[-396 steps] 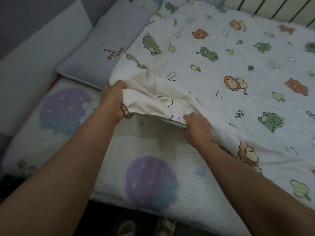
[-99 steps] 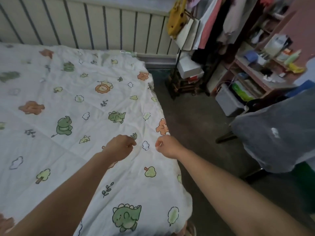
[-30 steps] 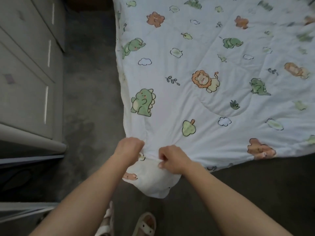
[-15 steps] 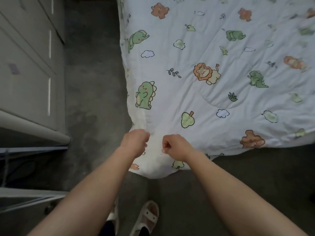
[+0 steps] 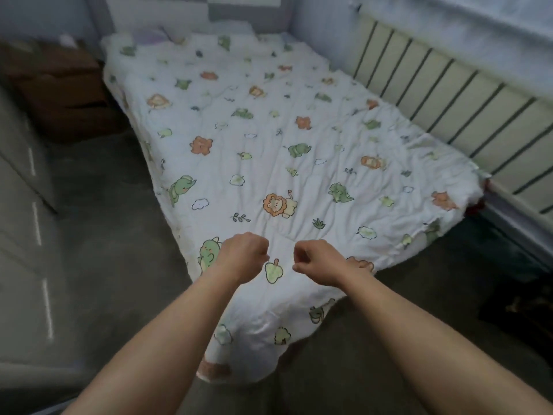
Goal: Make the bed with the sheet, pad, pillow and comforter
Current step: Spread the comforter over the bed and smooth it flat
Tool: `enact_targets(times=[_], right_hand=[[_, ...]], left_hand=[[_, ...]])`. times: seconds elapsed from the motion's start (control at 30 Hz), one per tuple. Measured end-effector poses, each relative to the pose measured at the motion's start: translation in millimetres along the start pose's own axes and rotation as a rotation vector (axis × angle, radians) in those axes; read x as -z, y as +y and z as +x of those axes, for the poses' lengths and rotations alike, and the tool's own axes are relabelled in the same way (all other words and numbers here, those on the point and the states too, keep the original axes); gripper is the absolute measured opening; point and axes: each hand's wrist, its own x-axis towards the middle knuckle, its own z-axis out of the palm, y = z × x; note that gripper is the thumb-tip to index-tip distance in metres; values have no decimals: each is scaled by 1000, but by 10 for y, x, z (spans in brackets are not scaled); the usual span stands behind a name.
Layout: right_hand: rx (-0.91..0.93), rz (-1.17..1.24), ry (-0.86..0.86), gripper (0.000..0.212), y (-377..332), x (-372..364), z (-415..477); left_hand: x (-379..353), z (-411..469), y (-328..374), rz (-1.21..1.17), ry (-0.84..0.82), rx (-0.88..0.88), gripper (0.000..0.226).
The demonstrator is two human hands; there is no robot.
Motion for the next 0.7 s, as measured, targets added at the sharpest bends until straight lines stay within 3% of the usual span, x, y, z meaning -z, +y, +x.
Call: enact_targets(times=[0.33,0.6,0.7], right_hand=[[-134,42,237,16,112,1508,-797],[-141,10,306,16,1087,2306,-877],[-142,2,303,18,1752,2678,-806]], left_hand=[[1373,229,910,58,117,-226,21],[1459,956,1889,85,125,-271,21],[1336,1452,2494,82,135,-279,21]])
